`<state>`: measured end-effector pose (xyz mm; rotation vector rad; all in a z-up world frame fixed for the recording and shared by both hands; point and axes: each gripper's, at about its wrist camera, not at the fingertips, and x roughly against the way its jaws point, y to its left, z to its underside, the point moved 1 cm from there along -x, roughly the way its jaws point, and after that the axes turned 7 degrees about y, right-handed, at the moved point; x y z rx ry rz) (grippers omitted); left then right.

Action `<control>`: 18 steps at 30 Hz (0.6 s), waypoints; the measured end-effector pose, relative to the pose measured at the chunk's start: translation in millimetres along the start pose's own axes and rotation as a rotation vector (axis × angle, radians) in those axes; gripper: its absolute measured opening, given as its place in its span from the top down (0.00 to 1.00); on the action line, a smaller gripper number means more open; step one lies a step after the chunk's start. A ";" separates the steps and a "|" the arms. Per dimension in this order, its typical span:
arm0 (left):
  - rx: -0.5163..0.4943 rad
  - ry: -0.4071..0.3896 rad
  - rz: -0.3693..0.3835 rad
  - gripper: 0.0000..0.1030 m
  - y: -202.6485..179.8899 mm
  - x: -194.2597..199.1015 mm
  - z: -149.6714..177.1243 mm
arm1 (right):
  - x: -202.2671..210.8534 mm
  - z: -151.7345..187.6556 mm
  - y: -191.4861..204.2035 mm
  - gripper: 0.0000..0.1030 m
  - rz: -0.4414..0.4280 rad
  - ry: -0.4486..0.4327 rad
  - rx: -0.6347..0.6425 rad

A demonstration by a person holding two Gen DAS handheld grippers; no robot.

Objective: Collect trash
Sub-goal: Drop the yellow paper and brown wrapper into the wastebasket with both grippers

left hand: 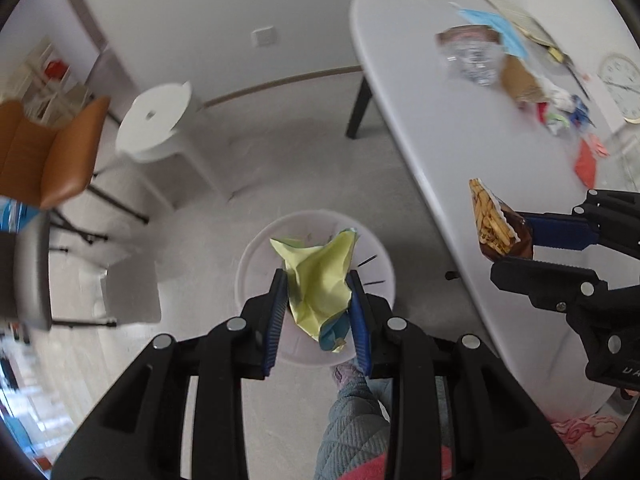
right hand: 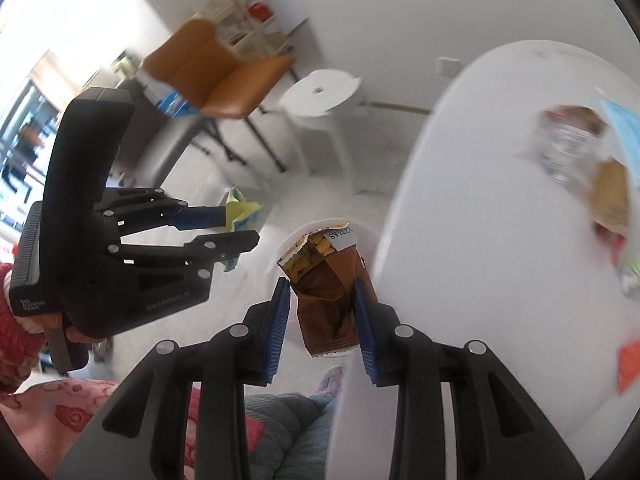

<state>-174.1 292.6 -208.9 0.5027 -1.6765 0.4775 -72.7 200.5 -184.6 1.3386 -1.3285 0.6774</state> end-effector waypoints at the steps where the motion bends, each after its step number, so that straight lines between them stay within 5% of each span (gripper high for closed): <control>1: 0.019 0.004 0.004 0.72 6.1 -3.8 3.9 | -9.2 -7.2 7.4 0.67 -0.007 0.018 0.027; 7: 0.112 0.035 0.018 0.70 31.3 -29.5 12.0 | -51.4 -34.7 31.5 0.65 -0.022 0.108 0.115; 10: 0.134 0.050 0.014 0.66 41.7 -38.0 14.9 | -63.5 -39.1 37.2 0.50 -0.006 0.140 0.123; 18: 0.152 0.019 0.010 0.50 44.3 -25.8 10.8 | -46.5 -37.3 31.0 0.32 0.017 0.107 0.098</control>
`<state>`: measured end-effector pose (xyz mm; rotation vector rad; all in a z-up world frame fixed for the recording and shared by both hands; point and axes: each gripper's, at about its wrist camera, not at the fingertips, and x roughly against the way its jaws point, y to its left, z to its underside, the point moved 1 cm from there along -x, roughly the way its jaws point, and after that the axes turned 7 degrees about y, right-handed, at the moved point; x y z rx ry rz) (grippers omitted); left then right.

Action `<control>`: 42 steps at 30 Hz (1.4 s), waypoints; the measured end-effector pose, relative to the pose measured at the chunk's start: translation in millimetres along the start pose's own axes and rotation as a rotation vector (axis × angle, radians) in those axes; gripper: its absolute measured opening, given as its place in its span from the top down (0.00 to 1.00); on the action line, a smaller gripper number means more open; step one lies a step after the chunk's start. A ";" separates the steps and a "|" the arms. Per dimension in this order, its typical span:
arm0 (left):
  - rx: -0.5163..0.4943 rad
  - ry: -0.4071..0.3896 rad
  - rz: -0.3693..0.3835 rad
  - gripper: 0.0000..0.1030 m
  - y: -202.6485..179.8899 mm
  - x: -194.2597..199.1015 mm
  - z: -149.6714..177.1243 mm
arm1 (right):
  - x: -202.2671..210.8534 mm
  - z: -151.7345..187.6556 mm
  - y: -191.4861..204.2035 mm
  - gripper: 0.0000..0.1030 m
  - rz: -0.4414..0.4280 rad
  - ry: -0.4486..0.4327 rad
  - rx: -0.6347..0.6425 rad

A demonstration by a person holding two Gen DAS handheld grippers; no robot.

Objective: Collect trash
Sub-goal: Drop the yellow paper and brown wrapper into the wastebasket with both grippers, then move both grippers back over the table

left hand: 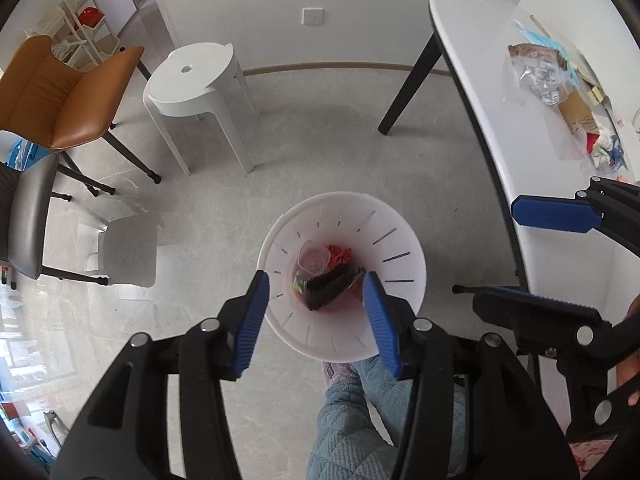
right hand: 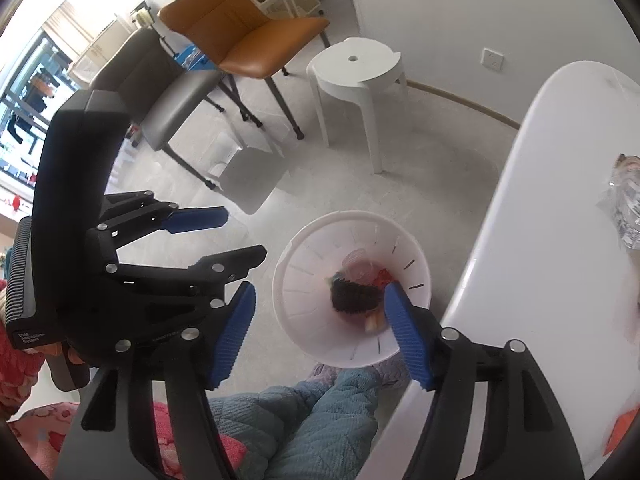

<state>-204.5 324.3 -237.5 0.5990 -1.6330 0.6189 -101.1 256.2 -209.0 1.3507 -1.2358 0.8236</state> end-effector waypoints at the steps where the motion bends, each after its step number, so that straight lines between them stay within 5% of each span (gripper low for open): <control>1: -0.007 -0.011 -0.004 0.49 -3.5 4.2 -1.5 | 3.1 1.6 -2.7 0.30 0.006 -0.009 -0.010; 13: -0.226 -0.172 0.030 0.09 -104.0 65.5 -50.3 | 119.4 76.2 -94.1 0.14 0.164 -0.246 -0.323; 21: -0.317 -0.207 0.095 0.08 -173.6 71.2 -93.4 | 172.0 150.4 -169.5 0.13 0.268 -0.340 -0.582; 29: -0.351 -0.201 0.184 0.08 -231.1 69.9 -131.2 | 186.1 201.4 -220.0 0.13 0.283 -0.348 -0.719; 42: -0.389 -0.150 0.127 0.08 -262.6 22.4 -187.3 | 176.5 213.2 -268.6 0.13 0.250 -0.347 -0.765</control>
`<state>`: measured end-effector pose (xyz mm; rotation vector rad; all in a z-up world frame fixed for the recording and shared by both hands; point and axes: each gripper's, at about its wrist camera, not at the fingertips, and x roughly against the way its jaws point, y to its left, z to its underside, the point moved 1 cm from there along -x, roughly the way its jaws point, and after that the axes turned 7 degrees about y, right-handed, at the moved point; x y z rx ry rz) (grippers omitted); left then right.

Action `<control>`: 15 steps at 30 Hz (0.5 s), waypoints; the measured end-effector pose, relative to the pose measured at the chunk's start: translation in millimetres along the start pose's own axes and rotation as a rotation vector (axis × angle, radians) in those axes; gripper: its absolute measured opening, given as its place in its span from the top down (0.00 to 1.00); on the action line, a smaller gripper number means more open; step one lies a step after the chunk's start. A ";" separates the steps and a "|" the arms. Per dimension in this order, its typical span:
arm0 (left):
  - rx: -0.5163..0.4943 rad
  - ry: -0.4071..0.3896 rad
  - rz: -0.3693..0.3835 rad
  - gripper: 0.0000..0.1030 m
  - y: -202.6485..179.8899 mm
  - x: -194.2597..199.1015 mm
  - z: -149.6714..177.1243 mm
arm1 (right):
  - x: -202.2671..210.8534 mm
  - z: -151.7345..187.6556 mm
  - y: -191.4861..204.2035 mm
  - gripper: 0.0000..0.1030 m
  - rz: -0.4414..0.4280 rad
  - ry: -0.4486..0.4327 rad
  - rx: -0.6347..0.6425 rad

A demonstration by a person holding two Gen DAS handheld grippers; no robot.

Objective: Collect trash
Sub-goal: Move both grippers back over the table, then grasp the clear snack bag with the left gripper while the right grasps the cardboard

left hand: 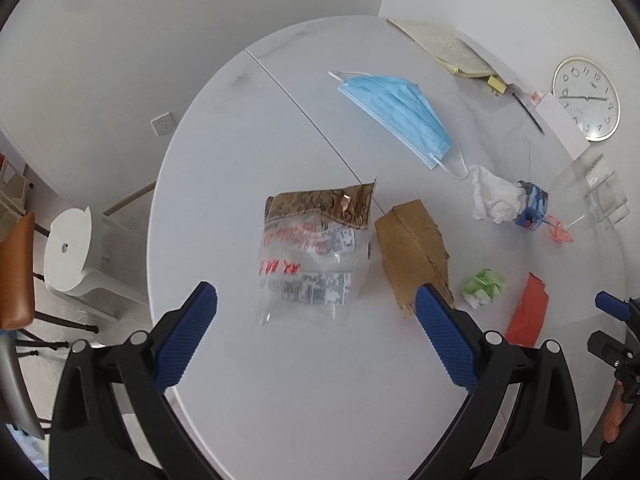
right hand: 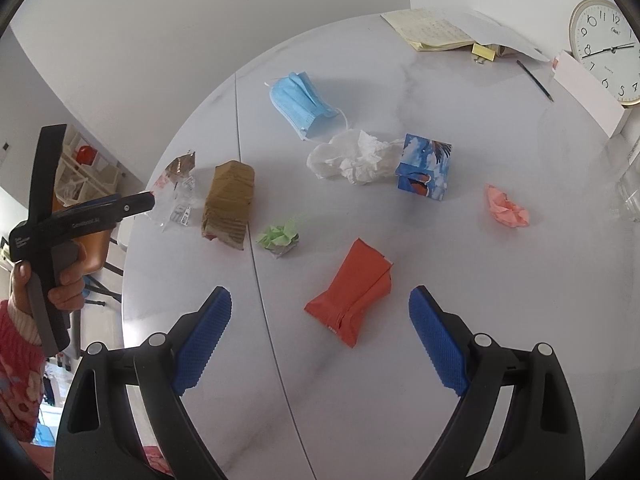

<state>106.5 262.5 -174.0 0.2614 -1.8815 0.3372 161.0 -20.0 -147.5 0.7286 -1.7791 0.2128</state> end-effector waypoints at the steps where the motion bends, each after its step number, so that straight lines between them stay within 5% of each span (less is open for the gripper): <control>1: -0.012 0.009 -0.005 0.08 -2.4 -6.5 -4.1 | -3.0 -2.1 -1.8 0.13 -0.002 0.003 -0.003; 15: -0.029 0.078 0.002 0.09 -6.6 -65.9 -42.1 | -35.9 -22.3 -14.0 0.13 -0.030 0.038 -0.027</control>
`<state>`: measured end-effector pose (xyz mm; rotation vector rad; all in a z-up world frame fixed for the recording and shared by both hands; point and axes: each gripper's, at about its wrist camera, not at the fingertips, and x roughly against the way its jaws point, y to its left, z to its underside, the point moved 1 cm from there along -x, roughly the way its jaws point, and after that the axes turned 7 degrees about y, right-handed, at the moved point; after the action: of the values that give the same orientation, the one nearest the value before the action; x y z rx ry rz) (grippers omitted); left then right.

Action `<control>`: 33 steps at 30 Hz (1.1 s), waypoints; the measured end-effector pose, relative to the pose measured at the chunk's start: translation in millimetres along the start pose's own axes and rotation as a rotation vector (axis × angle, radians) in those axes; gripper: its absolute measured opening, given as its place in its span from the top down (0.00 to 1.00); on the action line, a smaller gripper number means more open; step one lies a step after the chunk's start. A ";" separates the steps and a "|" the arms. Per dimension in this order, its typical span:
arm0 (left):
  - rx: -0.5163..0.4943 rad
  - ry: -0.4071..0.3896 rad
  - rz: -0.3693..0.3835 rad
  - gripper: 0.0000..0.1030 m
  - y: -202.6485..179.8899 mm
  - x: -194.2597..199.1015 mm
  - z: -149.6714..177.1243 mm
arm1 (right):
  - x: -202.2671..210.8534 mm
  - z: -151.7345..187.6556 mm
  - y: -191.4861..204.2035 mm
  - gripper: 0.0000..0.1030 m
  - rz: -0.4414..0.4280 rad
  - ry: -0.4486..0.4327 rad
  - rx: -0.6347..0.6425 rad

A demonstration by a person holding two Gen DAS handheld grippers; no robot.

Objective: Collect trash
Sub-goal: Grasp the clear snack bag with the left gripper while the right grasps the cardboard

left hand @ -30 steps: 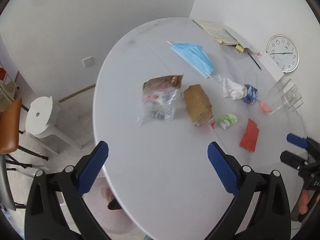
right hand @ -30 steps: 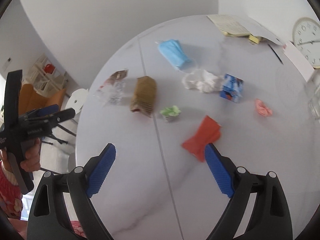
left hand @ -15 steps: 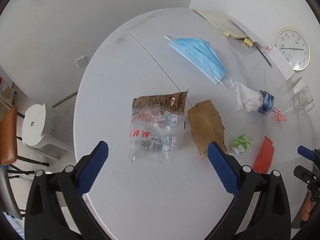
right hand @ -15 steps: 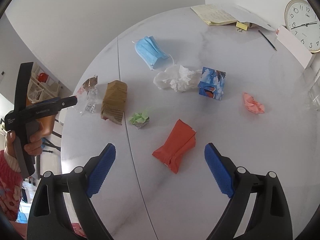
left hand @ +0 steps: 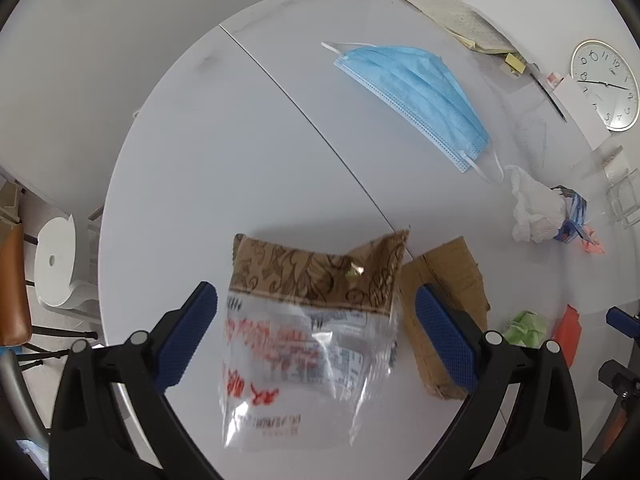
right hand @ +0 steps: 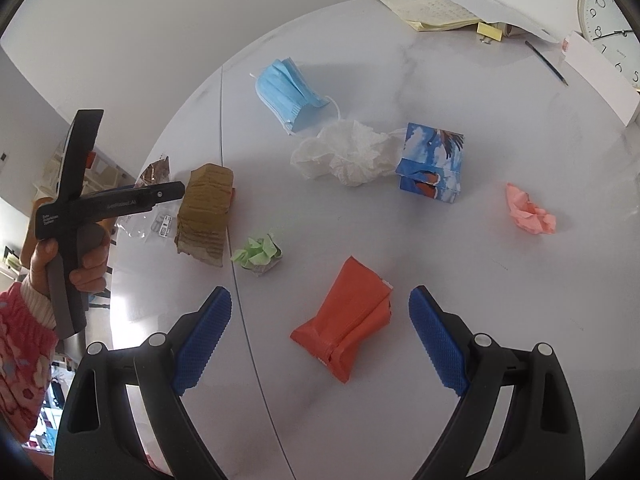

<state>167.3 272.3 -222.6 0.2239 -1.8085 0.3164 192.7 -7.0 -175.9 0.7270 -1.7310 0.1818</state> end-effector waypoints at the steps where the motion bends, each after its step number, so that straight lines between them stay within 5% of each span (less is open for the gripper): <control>1: -0.004 0.001 -0.002 0.12 -0.8 -1.8 -1.0 | -1.4 -1.9 0.2 0.13 -0.002 0.000 0.000; 5: -0.016 0.007 0.007 0.29 -2.6 -7.4 -1.3 | -4.4 -8.5 4.2 0.13 -0.014 -0.005 0.012; 12: -0.070 -0.020 -0.028 0.40 -8.4 -0.4 9.1 | -10.6 -22.0 24.6 0.13 -0.043 -0.011 0.054; 22: -0.022 -0.053 -0.044 0.41 9.7 26.9 24.7 | -44.3 -51.7 86.3 0.13 -0.101 0.024 0.176; 33: 0.045 -0.040 -0.074 0.41 31.8 29.1 46.7 | -103.5 -69.0 120.5 0.13 -0.028 0.097 0.210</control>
<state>107.1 287.3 -208.7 0.3304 -1.8288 0.3021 194.7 160.4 -220.5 0.8805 -1.6240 0.3773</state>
